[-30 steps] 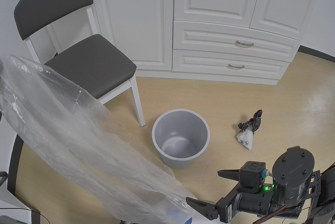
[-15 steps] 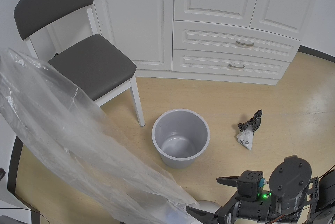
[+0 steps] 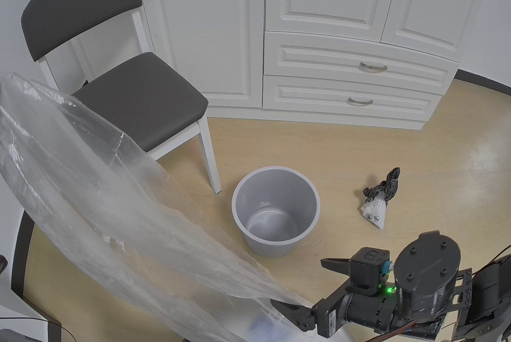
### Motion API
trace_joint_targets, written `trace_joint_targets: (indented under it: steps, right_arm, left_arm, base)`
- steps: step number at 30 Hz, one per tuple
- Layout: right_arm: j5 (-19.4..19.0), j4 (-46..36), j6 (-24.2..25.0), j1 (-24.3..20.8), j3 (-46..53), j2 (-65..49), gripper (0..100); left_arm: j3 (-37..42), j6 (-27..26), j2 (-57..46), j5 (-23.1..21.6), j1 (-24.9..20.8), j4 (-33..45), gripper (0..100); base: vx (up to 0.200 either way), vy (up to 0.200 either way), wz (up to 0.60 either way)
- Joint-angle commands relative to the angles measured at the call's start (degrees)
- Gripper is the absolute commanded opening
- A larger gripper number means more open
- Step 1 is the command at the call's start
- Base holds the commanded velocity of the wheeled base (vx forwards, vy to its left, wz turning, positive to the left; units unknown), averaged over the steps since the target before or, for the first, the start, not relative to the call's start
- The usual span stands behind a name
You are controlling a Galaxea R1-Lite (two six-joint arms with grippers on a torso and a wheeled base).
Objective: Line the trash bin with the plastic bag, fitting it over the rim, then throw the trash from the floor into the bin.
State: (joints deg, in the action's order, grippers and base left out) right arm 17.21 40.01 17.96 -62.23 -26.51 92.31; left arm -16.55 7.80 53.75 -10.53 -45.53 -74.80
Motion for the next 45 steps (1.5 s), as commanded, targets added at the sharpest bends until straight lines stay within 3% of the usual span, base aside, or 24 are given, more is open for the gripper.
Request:
trace_joint_targets:
  steps: [1, 10, 22, 43, 44, 45]
  right_arm:
    - [4.23, 5.61, 0.59, 0.89, -1.26, 5.25, 100]
    - [4.23, 7.80, 6.21, 2.38, -4.77, 6.83, 100]
    - [2.65, 7.54, 9.11, 3.17, -6.09, 7.01, 100]
    - [2.39, 7.54, 9.47, 3.08, -6.62, 3.32, 100]
    - [2.39, 7.54, 9.47, 3.08, -6.62, 3.23, 0]
    - [2.39, 7.54, 9.38, 3.08, -6.62, 3.14, 0]
  left_arm:
    - [-1.55, 0.11, -0.22, 0.25, 0.09, -0.17, 0]
    - [-4.36, 0.64, -1.80, 2.27, 0.27, 0.01, 0]
    - [-6.30, 0.64, -4.62, 2.36, 0.27, 0.09, 0]
    - [-5.24, 0.64, -4.27, 2.27, 0.27, 0.80, 0]
    - [-5.07, 0.64, -4.18, 2.18, 0.27, 0.89, 0]
    - [-4.98, 0.64, -4.18, 2.18, 0.27, 1.15, 0]
  base:
    - [0.000, 0.000, 0.00]
    - [0.000, 0.000, 0.00]
    - [0.000, 0.000, 0.00]
    - [0.000, 0.000, 0.00]
    - [0.000, 0.000, 0.00]
    - [0.000, 0.000, 0.00]
